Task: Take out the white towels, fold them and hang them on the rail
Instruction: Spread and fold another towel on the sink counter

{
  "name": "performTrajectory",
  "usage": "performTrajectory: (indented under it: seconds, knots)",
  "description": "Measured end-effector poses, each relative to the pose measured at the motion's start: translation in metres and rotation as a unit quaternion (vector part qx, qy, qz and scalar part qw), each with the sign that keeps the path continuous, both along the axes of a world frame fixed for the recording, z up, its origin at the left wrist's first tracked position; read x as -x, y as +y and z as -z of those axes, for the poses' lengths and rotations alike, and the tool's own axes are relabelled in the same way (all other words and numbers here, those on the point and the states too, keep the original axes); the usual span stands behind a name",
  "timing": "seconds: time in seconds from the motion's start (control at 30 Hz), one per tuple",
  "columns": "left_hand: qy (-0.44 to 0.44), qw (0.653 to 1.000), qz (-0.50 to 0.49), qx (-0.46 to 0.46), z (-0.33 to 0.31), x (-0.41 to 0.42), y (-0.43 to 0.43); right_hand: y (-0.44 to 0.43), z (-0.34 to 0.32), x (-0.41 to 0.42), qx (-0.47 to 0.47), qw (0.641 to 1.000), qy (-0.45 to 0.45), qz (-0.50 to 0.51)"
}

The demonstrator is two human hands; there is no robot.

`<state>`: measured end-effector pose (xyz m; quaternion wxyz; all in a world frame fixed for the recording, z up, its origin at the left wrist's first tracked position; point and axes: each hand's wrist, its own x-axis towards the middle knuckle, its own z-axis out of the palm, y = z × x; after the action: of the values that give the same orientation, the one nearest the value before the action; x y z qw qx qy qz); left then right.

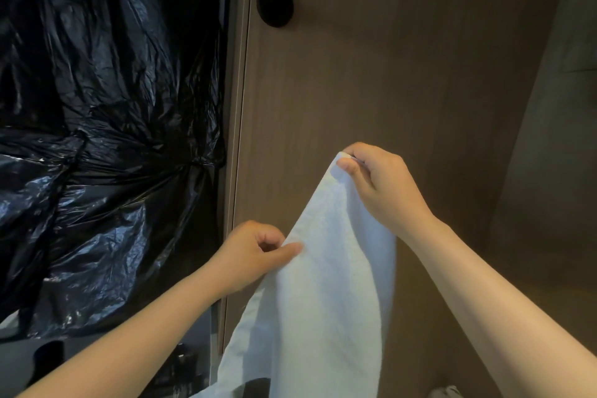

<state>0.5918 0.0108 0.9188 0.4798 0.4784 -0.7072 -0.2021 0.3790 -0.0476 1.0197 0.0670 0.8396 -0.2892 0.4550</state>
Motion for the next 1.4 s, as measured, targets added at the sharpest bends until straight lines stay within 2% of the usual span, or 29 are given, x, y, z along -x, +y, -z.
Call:
performTrajectory:
  seconds: [0.23,0.4,0.6,0.83,1.13,1.27,1.4]
  knots:
    - [-0.028,1.0,-0.004,-0.008,0.019,-0.007,-0.004,-0.008,-0.004,0.011,-0.009,0.999,-0.049,0.02]
    - [-0.08,0.996,-0.04,-0.024,0.028,-0.019,-0.011,-0.018,-0.003,0.016,-0.021,0.997,-0.063,0.045]
    - [-0.1,0.988,-0.093,-0.069,0.042,-0.041,-0.017,-0.037,-0.005,0.038,-0.023,0.989,-0.121,0.083]
    - [-0.122,0.976,-0.142,-0.111,0.033,-0.055,-0.019,-0.053,0.003,0.052,-0.036,0.982,-0.141,0.123]
    - [-0.05,0.981,-0.175,-0.07,0.024,-0.079,-0.016,-0.065,0.011,0.065,-0.069,0.967,-0.183,0.164]
    - [0.021,0.97,-0.243,-0.016,-0.001,-0.083,-0.021,-0.071,0.015,0.07,-0.105,0.952,-0.235,0.165]
    - [0.075,0.967,-0.236,0.062,-0.035,-0.092,-0.026,-0.079,0.015,0.071,-0.156,0.93,-0.293,0.157]
